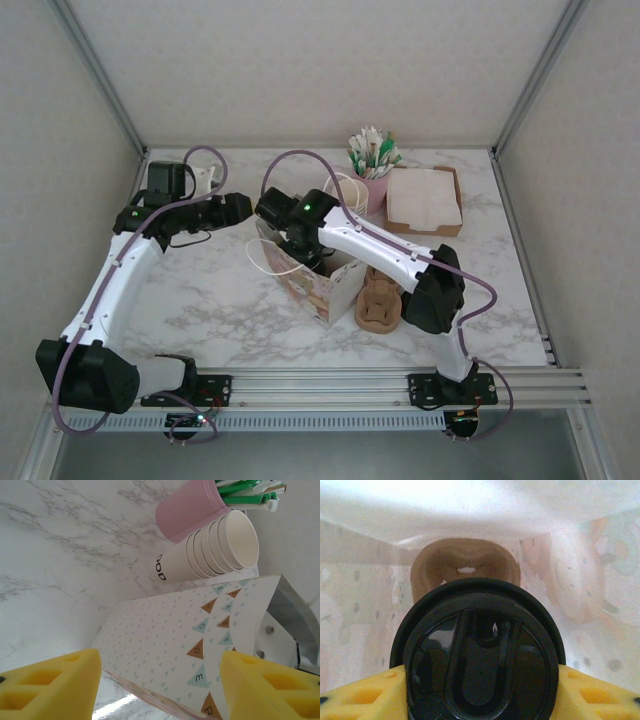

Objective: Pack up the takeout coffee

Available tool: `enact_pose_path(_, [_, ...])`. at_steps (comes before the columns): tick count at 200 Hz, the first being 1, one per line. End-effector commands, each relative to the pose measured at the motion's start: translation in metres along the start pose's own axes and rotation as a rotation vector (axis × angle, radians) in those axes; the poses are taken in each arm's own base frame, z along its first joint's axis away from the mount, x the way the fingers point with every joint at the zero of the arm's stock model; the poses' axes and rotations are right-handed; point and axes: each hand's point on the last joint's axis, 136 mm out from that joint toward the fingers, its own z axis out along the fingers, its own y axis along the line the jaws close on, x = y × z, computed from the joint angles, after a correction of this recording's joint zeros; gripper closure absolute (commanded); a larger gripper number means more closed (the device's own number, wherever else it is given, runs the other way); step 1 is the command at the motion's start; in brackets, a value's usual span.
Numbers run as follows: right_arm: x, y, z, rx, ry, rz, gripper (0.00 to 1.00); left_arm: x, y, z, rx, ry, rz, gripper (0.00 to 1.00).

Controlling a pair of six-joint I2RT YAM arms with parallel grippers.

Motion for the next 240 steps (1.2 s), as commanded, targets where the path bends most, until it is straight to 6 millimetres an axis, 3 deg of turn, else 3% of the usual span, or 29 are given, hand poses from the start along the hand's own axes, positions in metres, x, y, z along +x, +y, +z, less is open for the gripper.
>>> enact_pose_path(1, [0.018,0.000,0.026,0.020,0.100,-0.003,0.45,0.002,-0.006,0.000,0.021,0.000,0.031,0.36])
enact_pose_path(82, [0.049,0.004,0.055,0.056,0.223,-0.012,0.45,0.005,-0.010,0.000,0.032,0.005,0.041,0.37])
enact_pose_path(100, [0.052,0.005,0.054,0.063,0.232,-0.018,0.45,0.005,-0.010,0.000,0.031,0.006,0.041,0.37])
enact_pose_path(189, [-0.011,-0.009,-0.025,0.040,-0.097,0.054,0.44,0.007,-0.007,0.003,0.018,0.014,0.037,0.37])
enact_pose_path(213, [-0.018,-0.013,-0.033,0.049,-0.162,0.058,0.44,0.007,-0.007,0.003,0.016,0.016,0.036,0.37])
enact_pose_path(240, [-0.016,-0.014,-0.025,0.061,-0.171,0.051,0.44,0.007,-0.007,0.004,0.015,0.017,0.037,0.37])
